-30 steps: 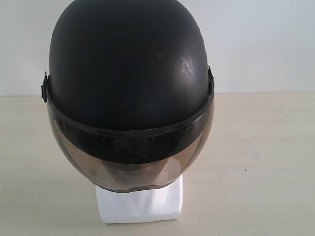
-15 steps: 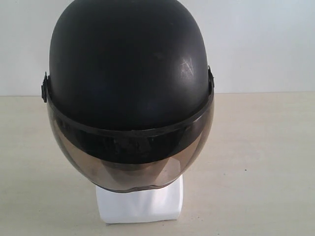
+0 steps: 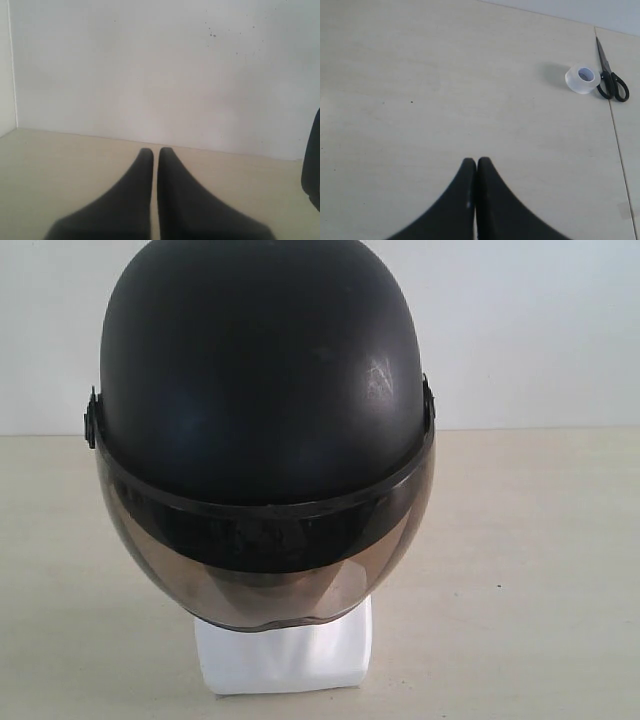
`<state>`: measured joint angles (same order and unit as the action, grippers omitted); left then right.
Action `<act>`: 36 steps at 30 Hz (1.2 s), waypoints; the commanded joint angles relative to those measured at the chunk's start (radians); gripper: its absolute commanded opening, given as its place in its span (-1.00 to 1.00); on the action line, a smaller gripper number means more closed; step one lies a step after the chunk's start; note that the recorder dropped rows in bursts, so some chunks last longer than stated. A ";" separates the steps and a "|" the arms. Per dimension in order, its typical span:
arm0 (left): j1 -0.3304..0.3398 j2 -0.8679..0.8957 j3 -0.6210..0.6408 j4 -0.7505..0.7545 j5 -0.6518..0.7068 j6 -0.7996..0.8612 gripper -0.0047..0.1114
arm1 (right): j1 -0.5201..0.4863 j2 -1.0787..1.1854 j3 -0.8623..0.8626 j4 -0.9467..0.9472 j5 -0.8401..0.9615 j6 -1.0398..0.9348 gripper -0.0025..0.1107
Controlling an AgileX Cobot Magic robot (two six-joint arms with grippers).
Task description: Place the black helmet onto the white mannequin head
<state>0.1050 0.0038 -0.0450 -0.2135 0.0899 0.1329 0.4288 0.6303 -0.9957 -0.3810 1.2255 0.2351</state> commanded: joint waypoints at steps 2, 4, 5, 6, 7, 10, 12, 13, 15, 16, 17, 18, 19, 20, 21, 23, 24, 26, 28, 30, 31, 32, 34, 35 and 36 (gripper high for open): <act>-0.026 -0.004 0.045 -0.011 -0.068 -0.009 -0.84 | 0.000 -0.004 0.001 0.001 -0.004 -0.001 -0.96; -0.055 -0.004 0.045 0.005 -0.032 0.007 -0.84 | 0.000 -0.004 0.001 0.001 -0.004 -0.001 -0.96; -0.068 -0.004 0.045 0.020 -0.018 0.021 -0.84 | 0.000 -0.004 0.001 0.001 -0.004 -0.001 -0.96; -0.075 -0.004 0.045 0.026 -0.014 0.032 -0.84 | 0.000 -0.004 0.001 0.001 -0.004 -0.001 -0.96; -0.082 -0.004 0.045 0.028 -0.008 0.047 -0.84 | 0.000 -0.004 0.001 0.001 -0.004 -0.001 -0.96; -0.094 -0.004 0.045 0.030 0.043 0.098 -0.84 | 0.000 -0.004 0.001 0.000 -0.004 0.001 -0.96; -0.102 -0.004 0.045 0.039 0.129 0.099 -0.84 | 0.000 -0.004 0.001 0.000 -0.004 0.001 -0.96; -0.105 -0.004 0.045 0.050 0.186 0.099 -0.84 | 0.000 -0.004 0.001 0.000 -0.004 0.001 -0.96; -0.110 -0.004 0.045 0.055 0.213 0.097 -0.84 | 0.000 -0.004 0.001 0.000 -0.004 -0.001 -0.96; -0.111 -0.004 0.045 0.061 0.207 0.097 -0.84 | 0.000 -0.004 0.001 0.000 -0.004 -0.001 -0.96; -0.111 -0.004 0.045 0.075 0.207 0.097 -0.84 | 0.000 -0.004 0.001 0.000 -0.004 -0.001 -0.96; -0.111 -0.004 0.045 0.083 0.207 0.097 -0.84 | 0.000 -0.004 0.001 0.000 -0.004 -0.001 -0.96; -0.111 -0.004 0.045 0.083 0.207 0.097 -0.84 | 0.000 -0.004 0.001 0.000 -0.004 -0.001 -0.96; -0.111 -0.004 0.045 0.083 0.209 0.092 -0.84 | 0.000 -0.004 0.001 0.000 -0.004 -0.001 -0.96; -0.111 -0.004 0.045 0.083 0.216 0.078 -0.84 | 0.000 -0.004 0.001 0.000 -0.004 -0.001 -0.96; -0.111 -0.004 0.045 0.078 0.216 0.019 -0.84 | 0.000 -0.004 0.001 0.000 -0.004 -0.001 -0.96; -0.111 -0.004 0.045 0.069 0.216 -0.015 -0.84 | 0.000 -0.004 0.001 0.000 -0.004 -0.001 -0.96; -0.111 -0.004 0.045 0.067 0.216 -0.067 -0.84 | 0.000 -0.004 0.001 0.000 -0.004 -0.001 -0.96; -0.111 -0.004 0.045 0.067 0.216 -0.072 -0.84 | 0.000 -0.004 0.001 0.000 -0.004 -0.001 -0.96; -0.111 -0.004 0.045 0.034 0.216 -0.072 -0.84 | 0.000 -0.004 0.001 0.000 -0.004 -0.001 -0.96; -0.111 -0.004 0.045 0.014 0.216 -0.072 -0.84 | 0.000 -0.004 0.001 0.000 -0.004 -0.001 -0.96; -0.111 -0.004 0.045 0.003 0.216 -0.072 -0.84 | 0.000 -0.004 0.001 0.000 -0.004 -0.001 -0.96; -0.111 -0.004 0.045 0.003 0.216 -0.072 -0.84 | 0.000 -0.004 0.001 0.000 -0.004 -0.001 -0.96; -0.111 -0.004 0.045 0.006 0.216 -0.072 -0.84 | 0.000 -0.004 0.001 0.000 -0.004 -0.001 -0.96; -0.111 -0.004 0.045 0.015 0.216 -0.072 -0.84 | 0.000 -0.004 0.001 0.000 -0.004 -0.001 -0.96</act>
<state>0.0000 0.0038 0.0000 -0.1930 0.3067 0.0714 0.4288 0.6303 -0.9957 -0.3772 1.2255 0.2351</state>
